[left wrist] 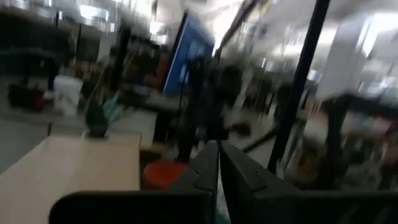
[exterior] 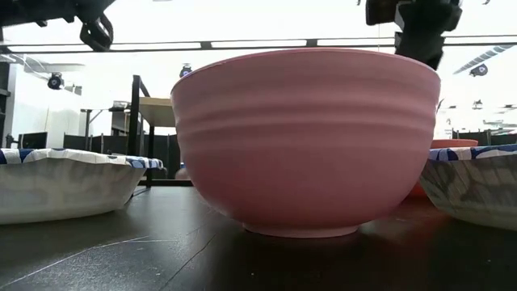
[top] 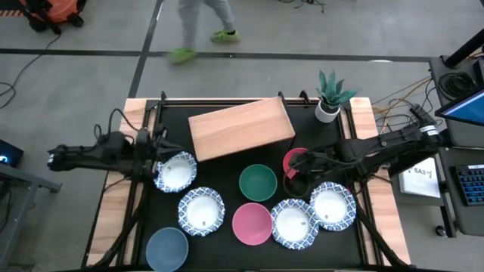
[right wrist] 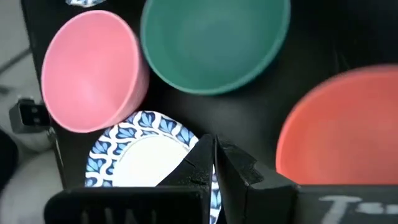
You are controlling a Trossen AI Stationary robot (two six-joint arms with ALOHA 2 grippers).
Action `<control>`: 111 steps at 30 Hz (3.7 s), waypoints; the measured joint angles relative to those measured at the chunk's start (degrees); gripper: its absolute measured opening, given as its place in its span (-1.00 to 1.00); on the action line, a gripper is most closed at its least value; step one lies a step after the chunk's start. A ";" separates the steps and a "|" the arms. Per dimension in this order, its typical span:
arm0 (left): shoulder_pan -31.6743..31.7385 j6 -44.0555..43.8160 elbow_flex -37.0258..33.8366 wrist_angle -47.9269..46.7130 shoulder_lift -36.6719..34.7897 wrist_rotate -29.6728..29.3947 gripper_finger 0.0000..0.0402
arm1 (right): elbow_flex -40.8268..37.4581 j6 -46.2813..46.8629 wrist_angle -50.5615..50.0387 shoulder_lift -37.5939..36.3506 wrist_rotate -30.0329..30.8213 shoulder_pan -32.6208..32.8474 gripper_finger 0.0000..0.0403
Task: Place and stack bowls onto a shelf
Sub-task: Put the orange bowl on the shelf
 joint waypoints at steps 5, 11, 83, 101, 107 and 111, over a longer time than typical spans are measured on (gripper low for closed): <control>0.02 4.25 8.50 -12.42 3.45 -4.02 -1.00 | 5.26 -2.23 1.09 3.75 0.00 0.00 -0.95; 0.02 10.91 11.71 -14.21 5.24 -5.00 -1.00 | 13.57 -3.18 1.03 10.29 0.52 0.00 -0.95; 0.01 11.98 11.02 -15.66 4.08 -4.96 -1.00 | 25.00 -6.32 -28.27 23.13 2.27 -3.26 -0.95; 0.02 12.00 11.02 -15.65 4.12 -4.96 -1.00 | 45.17 -29.55 -16.51 25.25 8.31 -7.07 -0.96; 0.00 12.00 11.02 -15.64 4.12 -4.96 -1.00 | 45.17 -36.72 -18.68 27.21 15.62 -14.70 -0.96; 0.01 12.00 11.02 -15.66 4.11 -4.96 -1.00 | 45.14 -39.18 -21.18 29.14 16.70 -20.35 -0.96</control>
